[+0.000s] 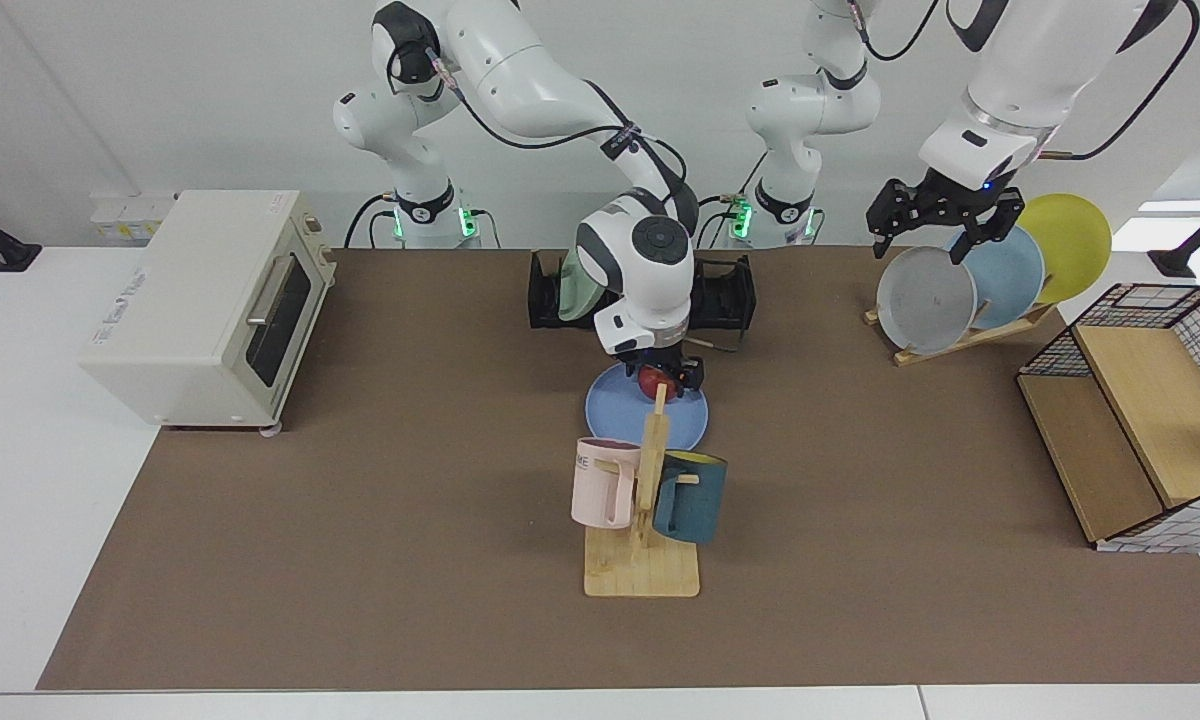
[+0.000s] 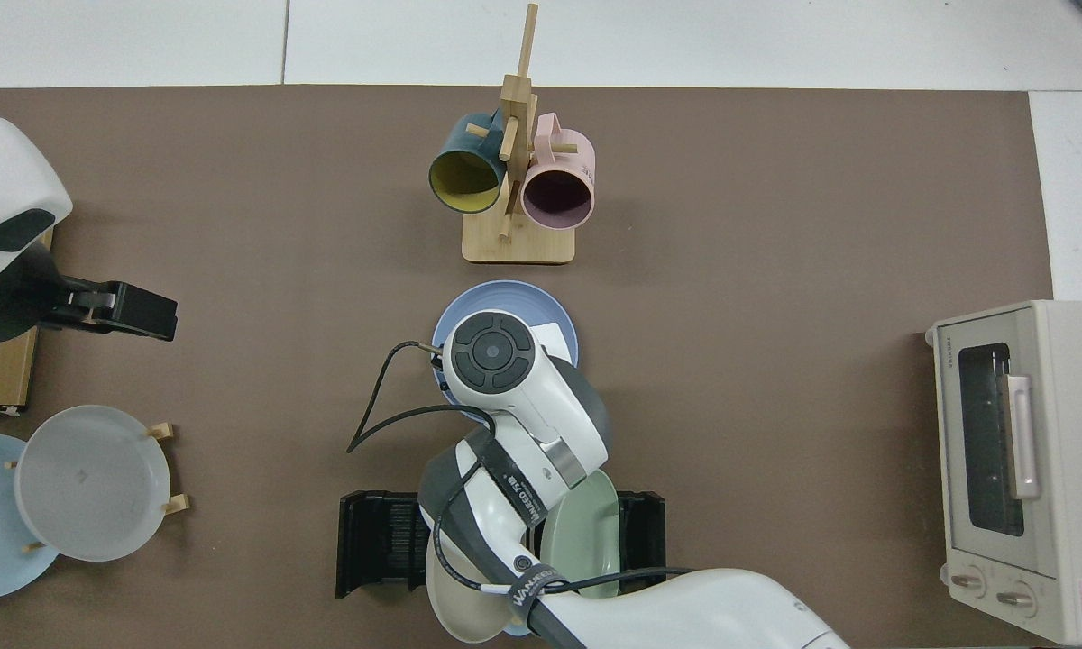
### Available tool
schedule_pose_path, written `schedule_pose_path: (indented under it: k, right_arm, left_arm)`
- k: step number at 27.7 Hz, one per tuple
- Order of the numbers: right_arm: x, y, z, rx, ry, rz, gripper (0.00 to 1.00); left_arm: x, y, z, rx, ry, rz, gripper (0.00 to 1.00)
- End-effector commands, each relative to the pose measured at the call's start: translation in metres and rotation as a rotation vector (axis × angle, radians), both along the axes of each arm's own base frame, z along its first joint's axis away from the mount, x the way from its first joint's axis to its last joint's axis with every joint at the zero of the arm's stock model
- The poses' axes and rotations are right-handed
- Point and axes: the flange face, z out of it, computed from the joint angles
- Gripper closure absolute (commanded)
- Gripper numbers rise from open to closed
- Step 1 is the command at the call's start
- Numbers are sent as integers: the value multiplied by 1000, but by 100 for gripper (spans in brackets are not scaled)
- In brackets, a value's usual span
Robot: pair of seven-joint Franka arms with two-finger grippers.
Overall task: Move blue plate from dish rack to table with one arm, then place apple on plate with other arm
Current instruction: 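Carry the apple with the right gripper over the blue plate, then release the apple onto the blue plate and raise the right gripper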
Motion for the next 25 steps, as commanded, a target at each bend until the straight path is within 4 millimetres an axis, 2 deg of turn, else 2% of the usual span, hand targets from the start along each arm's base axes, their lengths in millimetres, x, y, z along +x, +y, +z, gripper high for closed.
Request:
schedule_pose_path:
  k: [1, 4, 8, 10, 13, 20, 23, 25]
  right_arm:
    - [12, -18, 38, -12, 17, 8, 0]
    - [21, -27, 58, -13, 22, 27, 0]
    - [35, -52, 89, -4, 17, 75, 0]
    - [43, -70, 112, 18, -12, 111, 0]
    - [59, -110, 138, 31, -44, 153, 0]
    - [78, -172, 175, -6, -114, 255, 0]
    - [84, -198, 185, -24, -136, 313, 0]
    - [89, -224, 194, -26, -150, 350, 0]
  left_arm:
    - [-3, 1, 7, -4, 8, 12, 0]
    - [-3, 2, 7, -4, 8, 14, 0]
    - [-3, 2, 7, -4, 8, 14, 0]
    - [-3, 2, 7, -4, 8, 14, 0]
    - [-3, 2, 8, -4, 6, 14, 0]
    - [-5, 2, 10, -4, 2, 14, 0]
    - [-5, 2, 10, -4, 2, 14, 0]
    - [-5, 2, 10, -4, 2, 14, 0]
